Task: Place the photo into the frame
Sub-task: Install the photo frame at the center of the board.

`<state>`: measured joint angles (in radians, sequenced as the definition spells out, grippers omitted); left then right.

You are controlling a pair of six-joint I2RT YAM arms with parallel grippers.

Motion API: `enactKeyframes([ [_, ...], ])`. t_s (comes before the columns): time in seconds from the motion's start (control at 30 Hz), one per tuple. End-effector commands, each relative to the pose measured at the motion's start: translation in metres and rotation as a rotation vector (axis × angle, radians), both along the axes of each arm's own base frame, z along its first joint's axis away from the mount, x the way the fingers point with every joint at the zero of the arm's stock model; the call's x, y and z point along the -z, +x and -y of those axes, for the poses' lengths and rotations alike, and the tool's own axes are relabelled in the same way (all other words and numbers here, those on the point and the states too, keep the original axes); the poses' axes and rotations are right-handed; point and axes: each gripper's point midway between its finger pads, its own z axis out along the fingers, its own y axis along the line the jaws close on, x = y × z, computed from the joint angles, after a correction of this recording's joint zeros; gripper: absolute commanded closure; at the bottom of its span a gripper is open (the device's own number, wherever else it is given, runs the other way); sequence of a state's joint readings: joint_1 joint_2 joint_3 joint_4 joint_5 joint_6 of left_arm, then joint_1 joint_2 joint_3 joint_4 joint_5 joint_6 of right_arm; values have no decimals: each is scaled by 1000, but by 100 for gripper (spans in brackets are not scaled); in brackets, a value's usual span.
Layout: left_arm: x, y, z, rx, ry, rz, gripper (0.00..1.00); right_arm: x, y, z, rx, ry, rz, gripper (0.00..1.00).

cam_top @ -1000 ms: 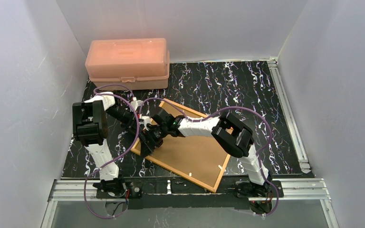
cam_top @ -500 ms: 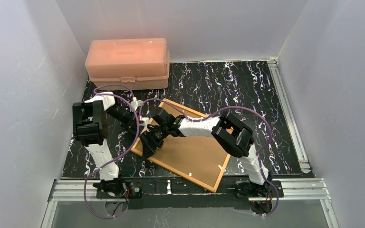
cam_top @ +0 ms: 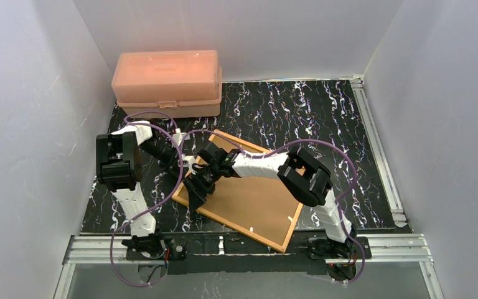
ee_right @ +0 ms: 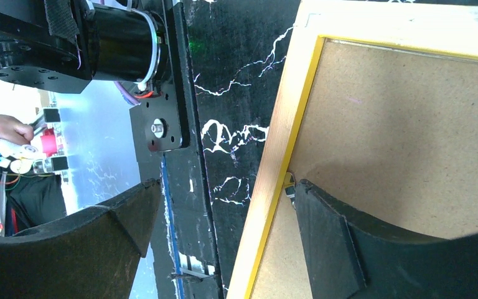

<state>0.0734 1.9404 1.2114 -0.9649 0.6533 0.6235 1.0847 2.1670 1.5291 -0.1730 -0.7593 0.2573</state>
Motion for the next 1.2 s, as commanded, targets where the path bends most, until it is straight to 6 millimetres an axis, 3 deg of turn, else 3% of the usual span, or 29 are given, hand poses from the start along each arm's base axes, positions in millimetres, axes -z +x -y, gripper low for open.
enactKeyframes([
  [0.0, 15, 1, -10, 47, 64, 39, 95, 15, -21, 7, -46, -66, -63, 14],
  [0.43, 16, 0, -10, 46, 66, 35, 95, 21, -26, 0, -53, -42, -95, 16],
  [0.7, 15, 0, -11, 47, 70, 34, 96, 11, -25, 7, -68, -48, -75, 17],
  [0.77, 14, -1, -10, 42, 64, 30, 96, -2, -14, 5, -45, -25, -59, 16],
  [0.9, 6, -2, -7, 37, 51, 28, 96, -47, 49, 1, 194, 46, 29, 6],
  [0.97, -1, -2, -6, 38, 39, 38, 96, -69, 88, 18, 385, 63, 78, 2],
  [1.03, -8, -2, -4, 37, 25, 47, 96, -75, 117, 53, 575, 28, 70, 1],
  [1.1, -12, 0, -3, 37, 16, 55, 96, -71, 139, 96, 751, -45, 94, 1],
  [1.17, -13, 1, -2, 36, 8, 58, 96, -57, 148, 146, 895, -168, 101, 1],
])
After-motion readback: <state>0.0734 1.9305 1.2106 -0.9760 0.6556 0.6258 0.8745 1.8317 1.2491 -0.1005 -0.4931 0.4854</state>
